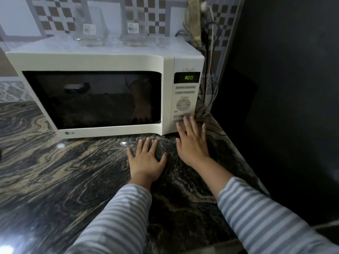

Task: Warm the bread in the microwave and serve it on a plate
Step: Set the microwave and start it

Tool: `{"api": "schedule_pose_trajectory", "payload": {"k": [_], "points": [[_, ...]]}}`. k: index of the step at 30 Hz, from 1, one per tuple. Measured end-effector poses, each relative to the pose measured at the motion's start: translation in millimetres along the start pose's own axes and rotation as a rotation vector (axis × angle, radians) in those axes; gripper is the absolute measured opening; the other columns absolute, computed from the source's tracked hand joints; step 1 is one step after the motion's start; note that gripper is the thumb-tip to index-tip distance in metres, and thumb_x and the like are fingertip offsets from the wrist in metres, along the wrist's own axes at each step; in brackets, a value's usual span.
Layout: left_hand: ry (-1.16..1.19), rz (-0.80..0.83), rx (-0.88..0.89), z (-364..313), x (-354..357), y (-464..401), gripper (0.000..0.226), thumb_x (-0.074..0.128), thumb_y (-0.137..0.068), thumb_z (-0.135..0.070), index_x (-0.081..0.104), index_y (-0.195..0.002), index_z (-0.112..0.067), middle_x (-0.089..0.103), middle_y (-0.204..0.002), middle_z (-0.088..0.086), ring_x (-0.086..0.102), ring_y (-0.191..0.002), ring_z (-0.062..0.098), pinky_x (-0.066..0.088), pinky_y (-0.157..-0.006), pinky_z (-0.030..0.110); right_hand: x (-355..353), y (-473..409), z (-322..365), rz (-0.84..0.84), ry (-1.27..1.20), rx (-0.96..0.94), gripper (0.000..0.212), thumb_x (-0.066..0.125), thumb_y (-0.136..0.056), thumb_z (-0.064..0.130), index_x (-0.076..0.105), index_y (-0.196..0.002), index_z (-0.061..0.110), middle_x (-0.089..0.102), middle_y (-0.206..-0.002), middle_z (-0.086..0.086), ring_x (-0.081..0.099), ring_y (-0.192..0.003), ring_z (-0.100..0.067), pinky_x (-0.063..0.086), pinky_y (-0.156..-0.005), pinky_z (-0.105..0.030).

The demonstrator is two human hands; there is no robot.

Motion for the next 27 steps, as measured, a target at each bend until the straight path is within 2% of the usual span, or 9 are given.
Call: {"api": "schedule_pose_trajectory", "payload": {"k": [3, 7, 11, 27], "points": [[0.015, -0.024, -0.007, 1, -1, 3, 0.068, 0.021, -0.090, -0.065, 0.014, -0.151, -0.037, 0.007, -0.161, -0.009, -0.002, -0.148, 0.015, -0.002, -0.117, 0.053, 21, 9, 4, 0.149, -0.101, -0.015, 0.055, 0.027, -0.102, 0.040, 0.016, -0.153, 0.022, 0.000, -0.162, -0.003, -0.011, -0.148, -0.020, -0.006, -0.118, -0.053], [0.027, -0.040, -0.012, 2, -1, 5, 0.066, 0.024, -0.091, -0.062, 0.019, -0.151, -0.034, 0.010, -0.160, -0.009, 0.000, -0.148, 0.014, -0.003, -0.117, 0.051, 44, 19, 2, 0.239, -0.174, 0.022, 0.055, 0.024, -0.102, 0.044, 0.018, -0.153, 0.024, 0.003, -0.162, -0.001, -0.005, -0.149, -0.018, -0.002, -0.119, -0.049], [0.068, -0.066, -0.017, 3, -2, 4, 0.062, 0.029, -0.092, -0.055, 0.025, -0.150, -0.031, 0.015, -0.160, -0.008, 0.003, -0.148, 0.014, -0.003, -0.118, 0.050, 51, 24, 0, 0.202, -0.184, 0.065, 0.055, 0.023, -0.101, 0.047, 0.022, -0.152, 0.026, 0.011, -0.162, 0.000, 0.004, -0.148, -0.019, 0.000, -0.120, -0.044], [0.077, -0.103, -0.021, 3, -2, 4, 0.057, 0.033, -0.093, -0.048, 0.033, -0.147, -0.029, 0.022, -0.158, -0.007, 0.010, -0.147, 0.015, 0.002, -0.118, 0.049, 50, 25, -1, 0.179, -0.188, 0.066, 0.055, 0.025, -0.100, 0.047, 0.024, -0.152, 0.027, 0.013, -0.161, 0.001, 0.006, -0.148, -0.017, 0.003, -0.120, -0.042]]}}
Point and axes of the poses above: each hand's wrist, its own y-axis away from the middle knuckle, its own x-axis out of the palm, z = x × y, the point moved 5 cm from there along -y, towards the middle knuckle
